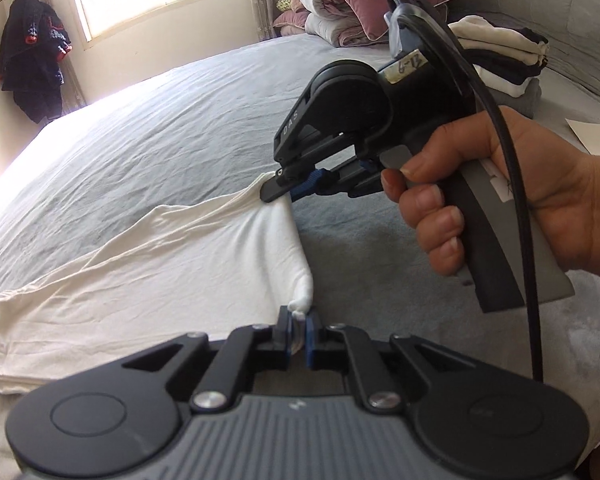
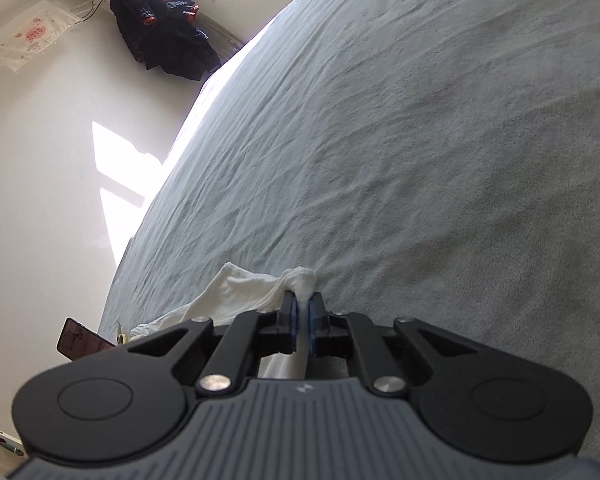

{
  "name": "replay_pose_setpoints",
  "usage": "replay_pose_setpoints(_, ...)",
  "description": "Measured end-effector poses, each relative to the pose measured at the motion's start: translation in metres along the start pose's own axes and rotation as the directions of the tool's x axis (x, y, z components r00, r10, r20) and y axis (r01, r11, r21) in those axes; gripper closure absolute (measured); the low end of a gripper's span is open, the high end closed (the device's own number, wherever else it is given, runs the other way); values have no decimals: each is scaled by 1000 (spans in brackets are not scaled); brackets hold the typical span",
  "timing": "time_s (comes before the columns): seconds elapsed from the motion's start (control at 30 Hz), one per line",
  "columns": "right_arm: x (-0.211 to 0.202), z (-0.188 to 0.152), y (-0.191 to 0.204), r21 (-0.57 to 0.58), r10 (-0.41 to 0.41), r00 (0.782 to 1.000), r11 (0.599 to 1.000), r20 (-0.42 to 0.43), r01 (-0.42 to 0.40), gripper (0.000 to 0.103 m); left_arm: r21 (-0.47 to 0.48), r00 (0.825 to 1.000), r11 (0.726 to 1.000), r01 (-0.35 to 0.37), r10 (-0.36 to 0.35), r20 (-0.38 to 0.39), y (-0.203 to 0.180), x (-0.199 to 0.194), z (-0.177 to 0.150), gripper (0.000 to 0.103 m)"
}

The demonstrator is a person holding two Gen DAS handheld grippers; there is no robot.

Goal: Fold clothes

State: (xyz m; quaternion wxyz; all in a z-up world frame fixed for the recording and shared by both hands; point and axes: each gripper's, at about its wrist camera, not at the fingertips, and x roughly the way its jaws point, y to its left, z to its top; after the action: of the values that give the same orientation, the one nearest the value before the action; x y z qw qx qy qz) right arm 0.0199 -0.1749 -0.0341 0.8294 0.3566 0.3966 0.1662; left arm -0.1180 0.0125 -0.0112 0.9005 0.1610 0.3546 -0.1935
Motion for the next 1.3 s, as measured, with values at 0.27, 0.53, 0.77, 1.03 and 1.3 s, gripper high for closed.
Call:
replay_pose_setpoints(0.27, -56, 15, -28, 14, -72, 997, 997, 36, 72, 97, -78, 993, 991, 108, -103, 62, -21, -8, 16, 97)
replay_pose_setpoints(0.53, -60, 21, 0, -39, -130, 991, 991, 18, 131, 96, -316, 980, 931, 182, -146, 134, 7, -15, 13, 97)
replay_pose_setpoints(0.77, -24, 30, 60, -114, -139, 990, 984, -2, 138, 96, -477, 974, 855, 203, -125, 191, 57, -28, 6, 97)
replay_pose_setpoints(1.03, 28, 24, 118, -201, -120, 992, 974, -48, 108, 96, -604, 984, 780, 162, -79, 163, 122, -39, -14, 97)
replay_pose_setpoints(1.3, 73, 0, 166, -260, -102, 989, 963, -104, 72, 96, -686, 990, 717, 124, -43, 135, 180, -44, -43, 97)
